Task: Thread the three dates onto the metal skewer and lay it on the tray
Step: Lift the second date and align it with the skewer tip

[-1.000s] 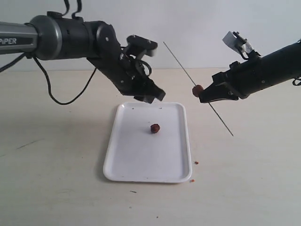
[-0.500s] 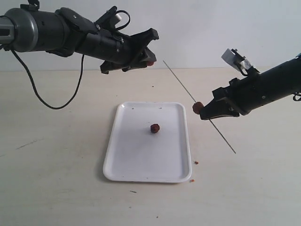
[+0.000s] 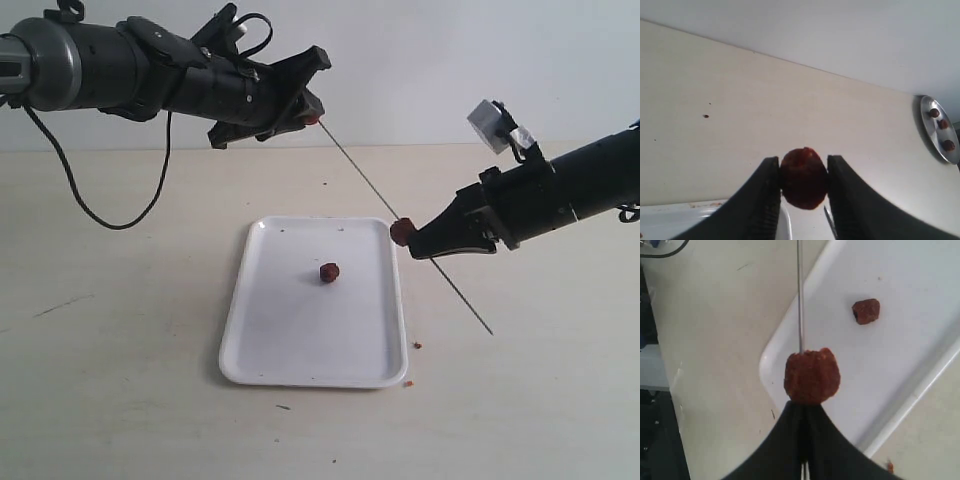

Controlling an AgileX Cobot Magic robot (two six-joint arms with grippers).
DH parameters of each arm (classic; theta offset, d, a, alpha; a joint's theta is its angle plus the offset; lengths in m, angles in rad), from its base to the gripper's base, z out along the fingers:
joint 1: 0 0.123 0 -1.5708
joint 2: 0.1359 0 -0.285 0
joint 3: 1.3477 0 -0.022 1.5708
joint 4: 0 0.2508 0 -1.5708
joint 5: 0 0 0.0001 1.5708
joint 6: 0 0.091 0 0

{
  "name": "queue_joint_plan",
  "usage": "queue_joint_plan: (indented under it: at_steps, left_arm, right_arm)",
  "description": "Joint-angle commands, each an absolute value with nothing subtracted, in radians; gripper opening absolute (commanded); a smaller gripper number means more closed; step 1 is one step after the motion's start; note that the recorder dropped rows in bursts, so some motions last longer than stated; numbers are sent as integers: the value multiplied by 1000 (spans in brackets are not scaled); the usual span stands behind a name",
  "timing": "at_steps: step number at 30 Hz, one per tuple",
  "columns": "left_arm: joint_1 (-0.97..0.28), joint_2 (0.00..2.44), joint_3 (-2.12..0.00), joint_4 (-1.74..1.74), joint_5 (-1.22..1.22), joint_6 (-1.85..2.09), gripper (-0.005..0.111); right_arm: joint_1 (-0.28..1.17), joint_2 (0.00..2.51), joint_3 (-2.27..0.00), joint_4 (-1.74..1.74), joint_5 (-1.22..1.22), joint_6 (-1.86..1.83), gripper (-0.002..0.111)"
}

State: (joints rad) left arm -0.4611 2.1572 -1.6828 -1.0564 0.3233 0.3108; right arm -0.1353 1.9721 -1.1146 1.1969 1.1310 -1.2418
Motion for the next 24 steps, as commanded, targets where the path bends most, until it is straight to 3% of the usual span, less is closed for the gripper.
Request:
queue_joint_plan:
  at_steps: [1,24]
  left_arm:
    - [-460,2150,-1681,-1060,310,313,34]
    - [-501,2152,-1681,-1049,379,366,34]
  right_arm:
    - [-140,1968,-1113,1214,1151,-1263,0]
    - [-93,1968,-1113,1378,1018,-1363,0]
